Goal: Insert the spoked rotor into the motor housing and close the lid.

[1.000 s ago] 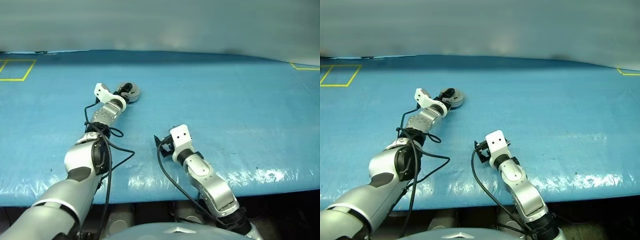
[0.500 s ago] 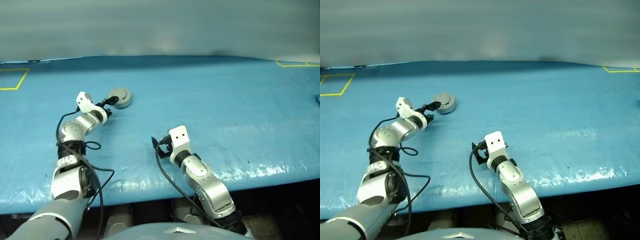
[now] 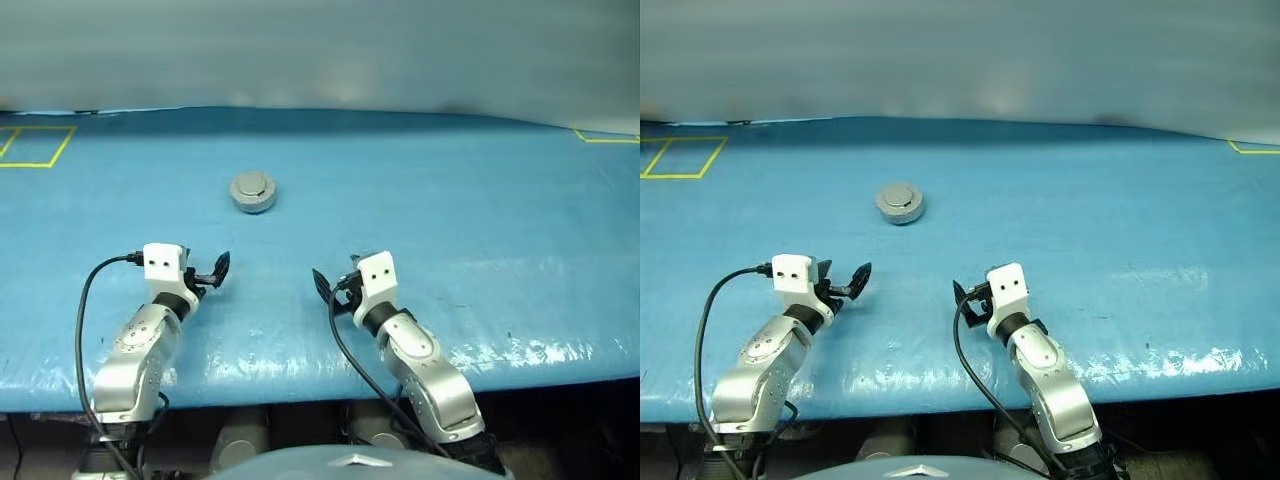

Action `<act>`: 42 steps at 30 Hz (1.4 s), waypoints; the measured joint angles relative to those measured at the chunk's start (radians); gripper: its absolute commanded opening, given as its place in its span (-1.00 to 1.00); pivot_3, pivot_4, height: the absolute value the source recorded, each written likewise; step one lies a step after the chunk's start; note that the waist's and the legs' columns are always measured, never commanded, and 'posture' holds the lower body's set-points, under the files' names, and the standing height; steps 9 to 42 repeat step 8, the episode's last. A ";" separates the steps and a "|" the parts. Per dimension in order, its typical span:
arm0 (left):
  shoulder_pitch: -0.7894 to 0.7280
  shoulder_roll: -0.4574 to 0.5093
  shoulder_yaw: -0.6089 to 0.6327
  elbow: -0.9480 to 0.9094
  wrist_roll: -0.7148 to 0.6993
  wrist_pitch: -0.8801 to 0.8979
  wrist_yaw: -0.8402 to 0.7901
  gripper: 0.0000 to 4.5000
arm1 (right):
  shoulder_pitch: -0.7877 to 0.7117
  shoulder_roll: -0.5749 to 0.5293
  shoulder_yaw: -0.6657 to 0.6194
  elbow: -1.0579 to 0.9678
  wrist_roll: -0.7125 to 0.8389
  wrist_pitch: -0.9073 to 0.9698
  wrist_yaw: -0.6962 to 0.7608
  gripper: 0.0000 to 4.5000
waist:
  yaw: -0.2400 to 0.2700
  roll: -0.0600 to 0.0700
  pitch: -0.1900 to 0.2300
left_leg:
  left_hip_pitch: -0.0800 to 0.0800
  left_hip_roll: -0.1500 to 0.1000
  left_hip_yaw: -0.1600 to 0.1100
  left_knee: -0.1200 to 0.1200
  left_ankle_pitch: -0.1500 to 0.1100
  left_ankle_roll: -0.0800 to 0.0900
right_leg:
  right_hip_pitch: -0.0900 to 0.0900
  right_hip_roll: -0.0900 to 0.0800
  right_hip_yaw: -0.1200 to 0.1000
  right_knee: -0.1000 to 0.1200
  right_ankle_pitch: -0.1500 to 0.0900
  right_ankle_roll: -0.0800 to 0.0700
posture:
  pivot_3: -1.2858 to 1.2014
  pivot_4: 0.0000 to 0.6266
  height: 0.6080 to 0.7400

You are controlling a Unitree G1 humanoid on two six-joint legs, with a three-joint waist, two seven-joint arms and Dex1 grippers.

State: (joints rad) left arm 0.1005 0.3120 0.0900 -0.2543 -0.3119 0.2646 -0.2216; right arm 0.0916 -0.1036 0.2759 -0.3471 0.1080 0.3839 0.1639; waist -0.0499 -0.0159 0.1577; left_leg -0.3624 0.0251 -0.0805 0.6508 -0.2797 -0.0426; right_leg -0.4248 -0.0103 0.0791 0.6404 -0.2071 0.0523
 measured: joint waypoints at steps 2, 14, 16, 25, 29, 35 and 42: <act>0.036 -0.001 -0.032 -0.012 0.041 -0.065 -0.019 0.99 | 0.022 -0.007 -0.022 -0.011 0.000 -0.013 0.003 1.00 | 0.001 0.000 0.000 | 0.000 0.000 0.001 0.000 0.000 0.001 | -0.001 0.000 0.000 0.000 0.000 0.000 | 0.03 -0.52 1.00; 0.102 -0.025 -0.073 -0.012 0.102 -0.174 -0.061 0.99 | 0.063 -0.025 -0.063 -0.028 -0.005 -0.047 0.014 1.00 | -0.004 0.000 0.001 | 0.000 0.001 0.001 0.000 0.000 0.001 | -0.002 0.001 0.000 0.002 -0.001 -0.001 | 0.03 -0.52 1.00; 0.102 -0.025 -0.073 -0.012 0.102 -0.174 -0.061 0.99 | 0.063 -0.025 -0.063 -0.028 -0.005 -0.047 0.014 1.00 | -0.004 0.000 0.001 | 0.000 0.001 0.001 0.000 0.000 0.001 | -0.002 0.001 0.000 0.002 -0.001 -0.001 | 0.03 -0.52 1.00; 0.102 -0.025 -0.073 -0.012 0.102 -0.174 -0.061 0.99 | 0.063 -0.025 -0.063 -0.028 -0.005 -0.047 0.014 1.00 | -0.004 0.000 0.001 | 0.000 0.001 0.001 0.000 0.000 0.001 | -0.002 0.001 0.000 0.002 -0.001 -0.001 | 0.03 -0.52 1.00; 0.102 -0.025 -0.073 -0.012 0.102 -0.174 -0.061 0.99 | 0.063 -0.025 -0.063 -0.028 -0.005 -0.047 0.014 1.00 | -0.004 0.000 0.001 | 0.000 0.001 0.001 0.000 0.000 0.001 | -0.002 0.001 0.000 0.002 -0.001 -0.001 | 0.03 -0.52 1.00; 0.102 -0.025 -0.073 -0.012 0.102 -0.174 -0.061 0.99 | 0.063 -0.025 -0.063 -0.028 -0.005 -0.047 0.014 1.00 | -0.004 0.000 0.001 | 0.000 0.001 0.001 0.000 0.000 0.001 | -0.002 0.001 0.000 0.002 -0.001 -0.001 | 0.03 -0.52 1.00; 0.102 -0.025 -0.073 -0.012 0.102 -0.174 -0.061 0.99 | 0.063 -0.025 -0.063 -0.028 -0.005 -0.047 0.014 1.00 | -0.004 0.000 0.001 | 0.000 0.001 0.001 0.000 0.000 0.001 | -0.002 0.001 0.000 0.002 -0.001 -0.001 | 0.03 -0.52 1.00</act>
